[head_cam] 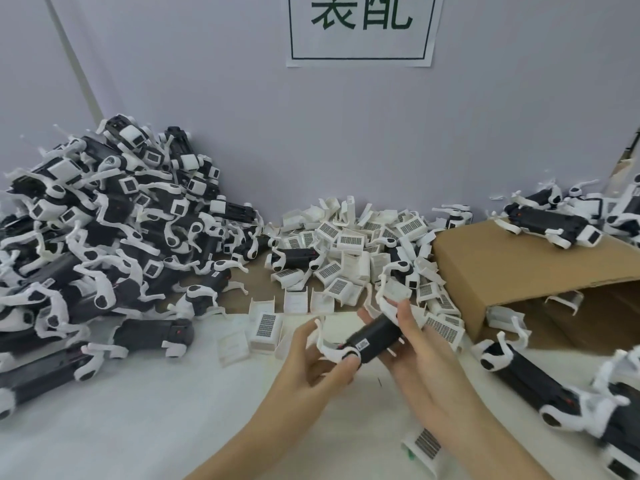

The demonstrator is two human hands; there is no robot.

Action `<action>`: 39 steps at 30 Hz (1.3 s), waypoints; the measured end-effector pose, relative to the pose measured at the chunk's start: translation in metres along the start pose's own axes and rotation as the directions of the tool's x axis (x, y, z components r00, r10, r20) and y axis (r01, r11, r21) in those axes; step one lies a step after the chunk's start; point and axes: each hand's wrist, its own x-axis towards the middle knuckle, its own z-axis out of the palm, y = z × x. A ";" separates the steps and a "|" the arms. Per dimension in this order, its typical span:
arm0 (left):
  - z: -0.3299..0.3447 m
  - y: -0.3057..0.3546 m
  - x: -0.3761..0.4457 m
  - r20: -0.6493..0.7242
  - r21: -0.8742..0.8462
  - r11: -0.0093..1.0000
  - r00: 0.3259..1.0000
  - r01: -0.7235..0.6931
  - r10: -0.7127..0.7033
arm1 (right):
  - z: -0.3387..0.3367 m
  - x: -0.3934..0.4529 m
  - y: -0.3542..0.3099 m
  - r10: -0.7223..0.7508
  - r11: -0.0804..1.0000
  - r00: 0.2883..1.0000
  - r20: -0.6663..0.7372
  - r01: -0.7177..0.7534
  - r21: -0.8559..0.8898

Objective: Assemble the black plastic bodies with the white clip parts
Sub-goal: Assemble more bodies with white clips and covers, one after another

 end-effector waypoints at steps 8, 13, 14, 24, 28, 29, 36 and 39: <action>-0.009 0.004 0.005 -0.177 -0.146 0.986 0.983 -0.080 0.054 | 0.014 -0.015 0.033 0.107 0.987 0.994 -0.015 -0.105 0.123; -0.021 0.005 0.007 -0.177 -0.131 0.981 0.977 -0.143 0.119 | 0.005 -0.007 0.028 0.083 0.992 0.990 0.112 -0.092 0.082; -0.022 0.005 0.007 -0.137 -0.136 0.980 0.983 -0.144 0.126 | 0.001 -0.003 0.021 0.071 0.996 0.989 0.133 -0.077 0.037; -0.038 -0.003 0.012 0.182 0.019 0.968 0.953 -0.250 0.243 | -0.013 -0.002 -0.004 0.280 0.960 0.949 0.147 -0.281 -0.015; -0.043 0.001 0.013 0.264 0.315 0.833 0.885 -0.455 0.384 | -0.007 -0.005 0.001 0.317 0.925 0.946 0.064 -0.293 -0.243; -0.044 0.001 0.014 0.302 0.415 0.762 0.866 -0.496 0.399 | -0.006 -0.006 0.004 0.299 0.923 0.953 0.038 -0.279 -0.266; -0.050 -0.003 0.011 0.365 0.281 0.918 0.916 -0.281 0.168 | -0.005 -0.006 0.012 0.002 0.985 1.000 0.016 0.001 -0.174; -0.039 0.002 0.009 0.213 0.136 0.971 0.963 -0.197 0.166 | -0.005 -0.010 0.012 -0.038 0.940 0.995 0.092 0.067 -0.333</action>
